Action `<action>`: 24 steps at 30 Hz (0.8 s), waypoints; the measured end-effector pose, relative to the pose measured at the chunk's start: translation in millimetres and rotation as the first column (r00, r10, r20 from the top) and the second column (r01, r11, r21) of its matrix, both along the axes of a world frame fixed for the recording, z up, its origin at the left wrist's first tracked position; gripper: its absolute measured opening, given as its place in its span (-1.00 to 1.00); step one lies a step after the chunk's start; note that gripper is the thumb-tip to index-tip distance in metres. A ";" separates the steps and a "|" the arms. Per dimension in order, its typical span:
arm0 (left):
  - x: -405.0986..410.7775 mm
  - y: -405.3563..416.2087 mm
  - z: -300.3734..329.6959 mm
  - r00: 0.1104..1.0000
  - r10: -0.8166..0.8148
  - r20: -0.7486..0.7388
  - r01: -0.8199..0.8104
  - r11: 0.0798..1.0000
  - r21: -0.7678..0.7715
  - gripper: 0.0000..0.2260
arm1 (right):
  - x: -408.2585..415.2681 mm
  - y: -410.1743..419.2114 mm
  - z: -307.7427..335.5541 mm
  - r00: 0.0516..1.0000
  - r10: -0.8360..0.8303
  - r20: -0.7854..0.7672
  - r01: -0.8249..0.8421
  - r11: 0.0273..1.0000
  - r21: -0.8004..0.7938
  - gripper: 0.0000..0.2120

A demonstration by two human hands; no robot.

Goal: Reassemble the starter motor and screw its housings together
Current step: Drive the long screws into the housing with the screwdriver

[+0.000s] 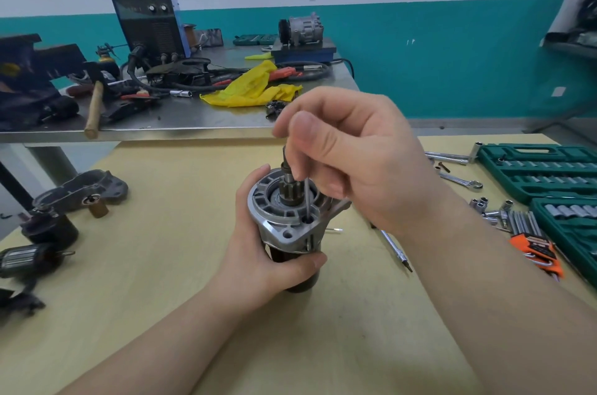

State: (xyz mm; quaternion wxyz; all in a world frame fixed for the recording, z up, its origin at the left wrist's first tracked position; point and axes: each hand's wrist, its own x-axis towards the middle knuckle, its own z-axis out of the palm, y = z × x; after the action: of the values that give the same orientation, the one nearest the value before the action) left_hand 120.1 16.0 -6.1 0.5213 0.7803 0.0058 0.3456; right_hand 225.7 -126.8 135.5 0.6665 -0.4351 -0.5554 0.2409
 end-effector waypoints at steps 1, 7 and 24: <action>-0.1 -0.6 -0.3 1.000 0.001 0.007 -0.001 1.000 -0.005 0.03 | -5.7 1.3 0.3 0.999 -0.042 -0.024 0.042 0.999 0.009 -0.94; -2.2 -8.6 1.6 0.998 0.025 0.063 -0.025 1.000 0.000 -0.03 | -33.0 5.5 -0.1 0.696 -0.664 0.273 0.646 0.745 0.165 -0.81; -3.6 -8.7 0.4 0.996 0.054 0.070 -0.056 0.998 0.036 -0.08 | 0.3 -10.6 19.4 0.951 0.296 -0.093 -0.310 0.899 -0.310 -0.68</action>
State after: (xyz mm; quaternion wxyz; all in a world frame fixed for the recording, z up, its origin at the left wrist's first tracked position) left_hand 116.5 7.3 -5.7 0.4964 0.7772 0.0026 0.3867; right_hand 225.9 -137.3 154.9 0.5531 -0.4407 -0.5548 0.4382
